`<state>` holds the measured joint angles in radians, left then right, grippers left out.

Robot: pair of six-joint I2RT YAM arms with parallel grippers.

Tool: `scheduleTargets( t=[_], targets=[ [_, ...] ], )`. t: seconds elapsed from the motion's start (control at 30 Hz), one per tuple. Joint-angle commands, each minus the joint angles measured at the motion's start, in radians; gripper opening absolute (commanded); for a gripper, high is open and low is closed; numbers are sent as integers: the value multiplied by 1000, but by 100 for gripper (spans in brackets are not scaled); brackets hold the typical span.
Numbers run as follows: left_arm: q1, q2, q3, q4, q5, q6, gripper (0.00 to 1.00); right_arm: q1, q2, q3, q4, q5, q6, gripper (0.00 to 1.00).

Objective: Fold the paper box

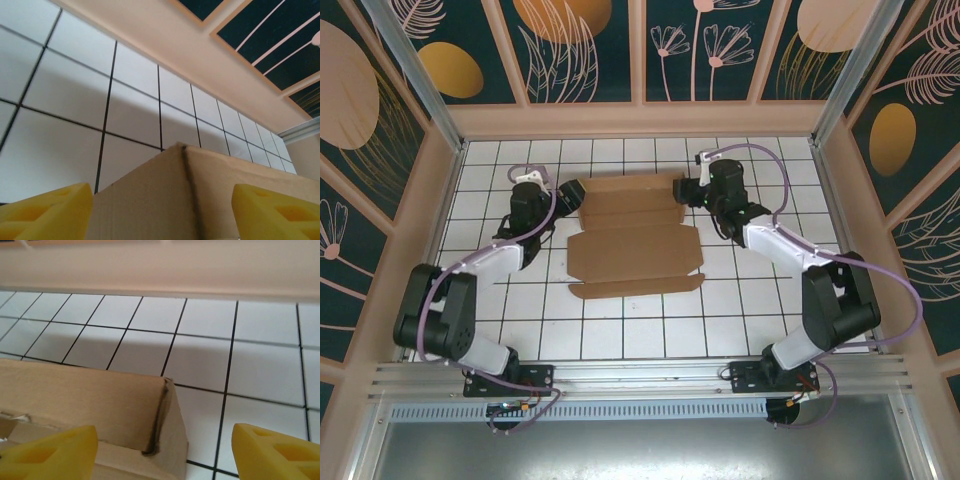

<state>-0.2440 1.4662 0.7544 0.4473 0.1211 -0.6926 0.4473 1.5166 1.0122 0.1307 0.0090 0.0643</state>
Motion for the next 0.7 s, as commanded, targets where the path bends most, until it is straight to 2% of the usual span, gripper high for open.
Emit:
scheduleTargets(
  t=[0.0,0.1,0.2,0.33,0.5,0.67],
  targets=[
    [1,-133,114,-167,-67,117,74,77,-39,73,-50,48,-219,72],
    [1,-208,167,-306,-78,160,74,166,2,106,-53,103,-414,72],
    [1,-286,131,-338,-37,137,73,234,91,180,-75,174,-566,78],
    [0,-375,75,-349,25,111,73,248,192,298,-122,152,-590,81],
    [1,-459,53,-405,36,127,73,272,265,370,-221,84,-675,82],
    [1,-505,50,-406,71,117,73,276,335,411,-244,137,-728,81]
  ],
)
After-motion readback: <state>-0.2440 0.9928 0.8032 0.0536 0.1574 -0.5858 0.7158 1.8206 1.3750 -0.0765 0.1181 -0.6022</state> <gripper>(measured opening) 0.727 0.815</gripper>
